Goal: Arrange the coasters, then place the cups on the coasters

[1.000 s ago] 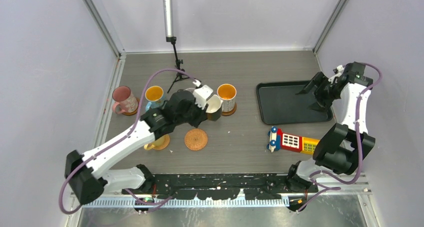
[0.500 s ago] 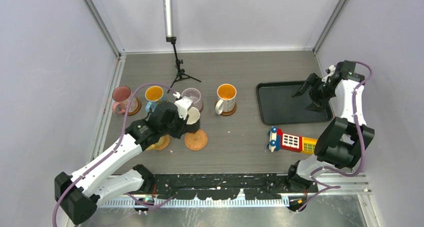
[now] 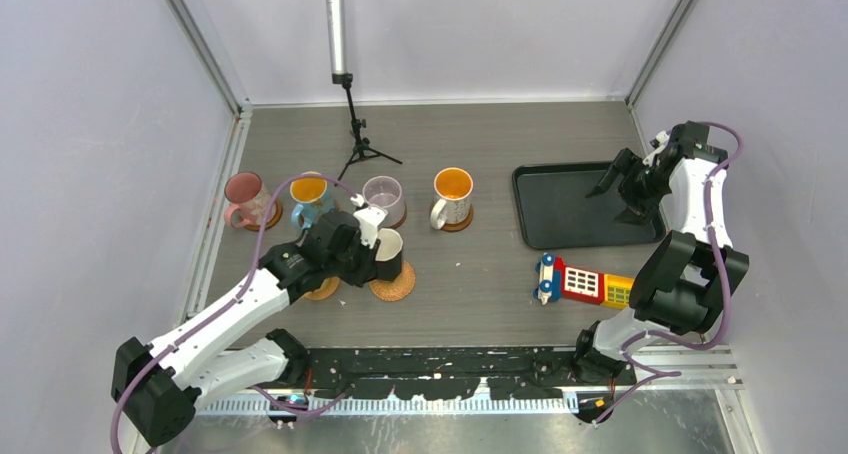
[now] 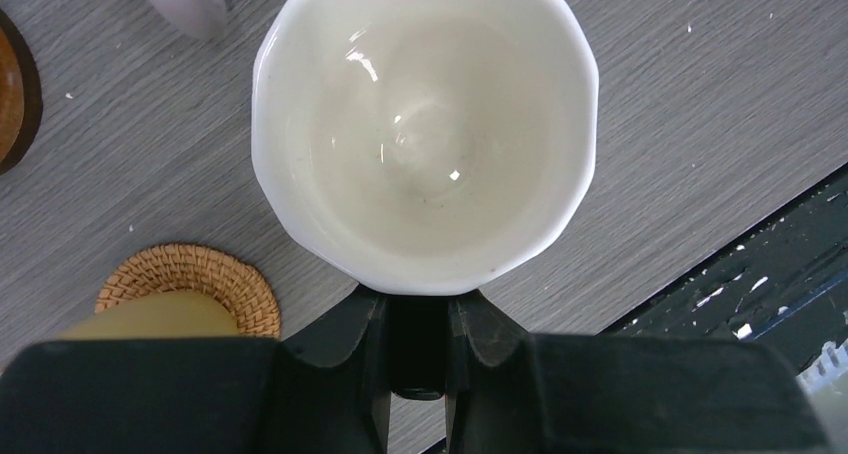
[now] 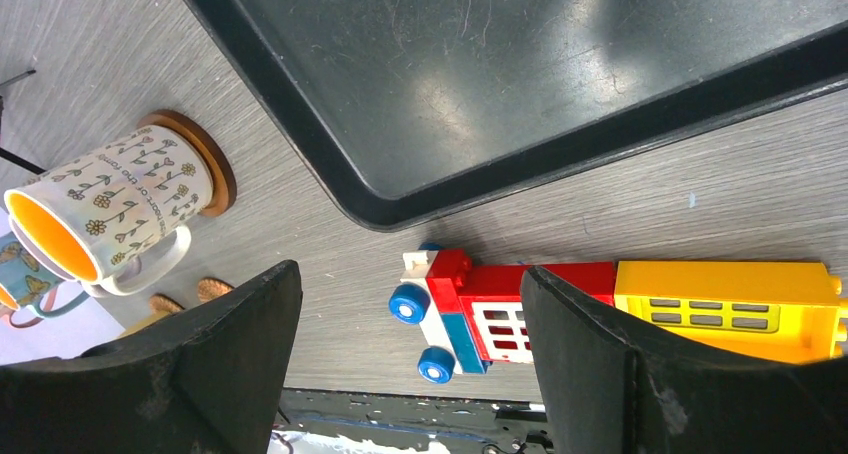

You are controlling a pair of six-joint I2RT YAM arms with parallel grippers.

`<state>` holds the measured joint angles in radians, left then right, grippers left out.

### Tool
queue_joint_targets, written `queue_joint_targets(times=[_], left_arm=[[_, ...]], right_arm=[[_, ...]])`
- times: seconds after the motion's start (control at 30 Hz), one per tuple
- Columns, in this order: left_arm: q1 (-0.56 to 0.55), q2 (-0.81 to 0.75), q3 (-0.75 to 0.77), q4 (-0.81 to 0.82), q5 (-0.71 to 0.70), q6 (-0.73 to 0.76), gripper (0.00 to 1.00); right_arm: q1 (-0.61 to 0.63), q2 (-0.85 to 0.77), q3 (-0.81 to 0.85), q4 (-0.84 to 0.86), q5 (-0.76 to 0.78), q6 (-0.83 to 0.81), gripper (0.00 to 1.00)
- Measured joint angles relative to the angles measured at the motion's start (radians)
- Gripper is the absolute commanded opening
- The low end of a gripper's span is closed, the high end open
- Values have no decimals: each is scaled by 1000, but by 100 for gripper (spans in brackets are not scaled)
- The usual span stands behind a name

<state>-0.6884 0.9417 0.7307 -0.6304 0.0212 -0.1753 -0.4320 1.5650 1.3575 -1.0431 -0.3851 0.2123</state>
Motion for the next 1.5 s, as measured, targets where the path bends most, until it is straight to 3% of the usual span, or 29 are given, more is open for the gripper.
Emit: queue_joint_targets(times=[0.5, 0.7, 0.8, 0.97, 1.1, 1.13, 1.3, 1.5], left_arm=[[-5, 74, -27, 65, 0, 0, 0], [-13, 76, -28, 65, -5, 1, 15], [-15, 76, -28, 65, -5, 2, 17], [-29, 76, -28, 65, -2, 6, 1], [-46, 75, -28, 64, -6, 8, 1], [-48, 75, -28, 64, -7, 8, 2], [-50, 75, -28, 64, -9, 8, 28], [-52, 75, -25, 60, 1, 4, 37]], right_arm=[[0, 34, 4, 1, 6, -8, 85], [1, 43, 8, 3, 6, -11, 85], [1, 47, 8, 3, 6, -12, 85], [3, 47, 8, 3, 6, -16, 85], [4, 47, 8, 3, 7, -19, 85], [4, 47, 8, 3, 7, -19, 85], [4, 47, 8, 3, 8, -19, 85], [4, 47, 8, 3, 11, -22, 85]])
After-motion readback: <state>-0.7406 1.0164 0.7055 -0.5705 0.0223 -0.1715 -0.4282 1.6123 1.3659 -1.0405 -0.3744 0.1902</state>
